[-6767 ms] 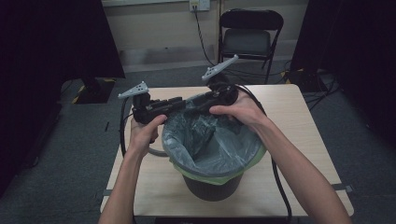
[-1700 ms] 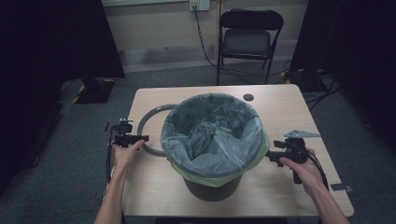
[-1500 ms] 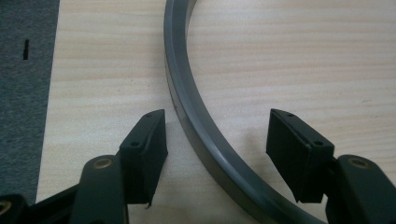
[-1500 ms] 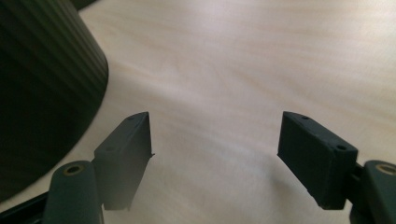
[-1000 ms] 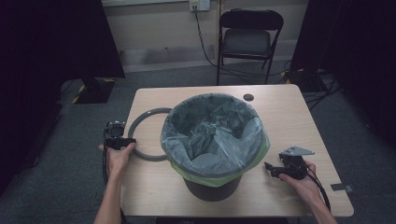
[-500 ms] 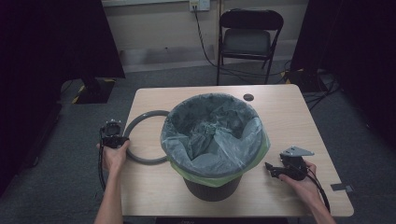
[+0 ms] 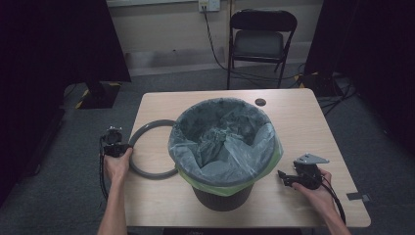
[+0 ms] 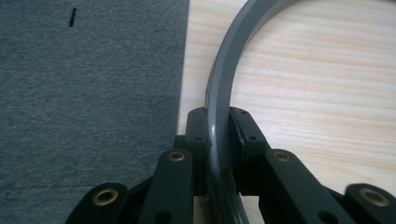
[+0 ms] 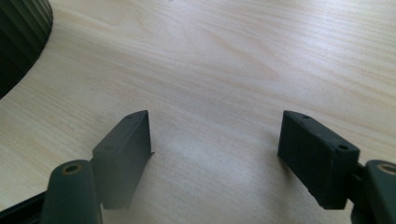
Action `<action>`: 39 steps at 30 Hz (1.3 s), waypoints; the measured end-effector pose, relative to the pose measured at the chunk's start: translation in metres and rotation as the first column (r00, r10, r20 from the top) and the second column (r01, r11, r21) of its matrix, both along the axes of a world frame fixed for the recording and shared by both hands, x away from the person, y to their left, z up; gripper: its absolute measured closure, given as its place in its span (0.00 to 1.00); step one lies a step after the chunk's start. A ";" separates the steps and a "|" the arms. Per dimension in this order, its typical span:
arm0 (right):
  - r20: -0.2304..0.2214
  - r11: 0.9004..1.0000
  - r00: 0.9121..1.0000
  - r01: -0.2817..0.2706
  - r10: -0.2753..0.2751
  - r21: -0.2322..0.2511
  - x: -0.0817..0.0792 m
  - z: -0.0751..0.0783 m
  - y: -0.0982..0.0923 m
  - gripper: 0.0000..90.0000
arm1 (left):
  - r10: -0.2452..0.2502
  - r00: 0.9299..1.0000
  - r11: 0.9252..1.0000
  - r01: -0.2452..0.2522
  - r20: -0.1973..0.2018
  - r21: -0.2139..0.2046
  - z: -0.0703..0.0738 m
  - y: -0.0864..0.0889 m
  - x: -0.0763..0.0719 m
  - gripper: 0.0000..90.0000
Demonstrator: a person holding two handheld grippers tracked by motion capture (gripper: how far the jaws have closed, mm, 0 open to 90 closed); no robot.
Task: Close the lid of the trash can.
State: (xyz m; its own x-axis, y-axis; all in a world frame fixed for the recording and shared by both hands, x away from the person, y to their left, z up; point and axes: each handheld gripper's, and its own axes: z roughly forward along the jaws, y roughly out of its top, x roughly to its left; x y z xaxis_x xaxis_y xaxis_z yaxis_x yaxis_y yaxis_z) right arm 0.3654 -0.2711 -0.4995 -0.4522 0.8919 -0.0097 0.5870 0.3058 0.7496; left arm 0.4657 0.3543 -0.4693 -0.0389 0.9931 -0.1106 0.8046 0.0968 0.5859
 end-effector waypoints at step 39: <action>-0.003 1.000 1.000 -0.001 0.001 -0.001 0.001 0.000 0.000 0.26 | 0.133 0.898 0.918 0.049 0.420 -0.395 0.105 0.018 0.001 0.88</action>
State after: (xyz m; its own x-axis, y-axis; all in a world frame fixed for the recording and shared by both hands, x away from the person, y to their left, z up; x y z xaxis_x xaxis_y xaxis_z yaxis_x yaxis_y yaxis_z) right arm 0.3666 -0.2708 -0.4995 -0.4532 0.8913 -0.0089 0.5889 0.3069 0.7477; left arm 0.4665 0.3718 -0.3639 0.0617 0.8646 -0.4986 0.4709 0.4152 0.7784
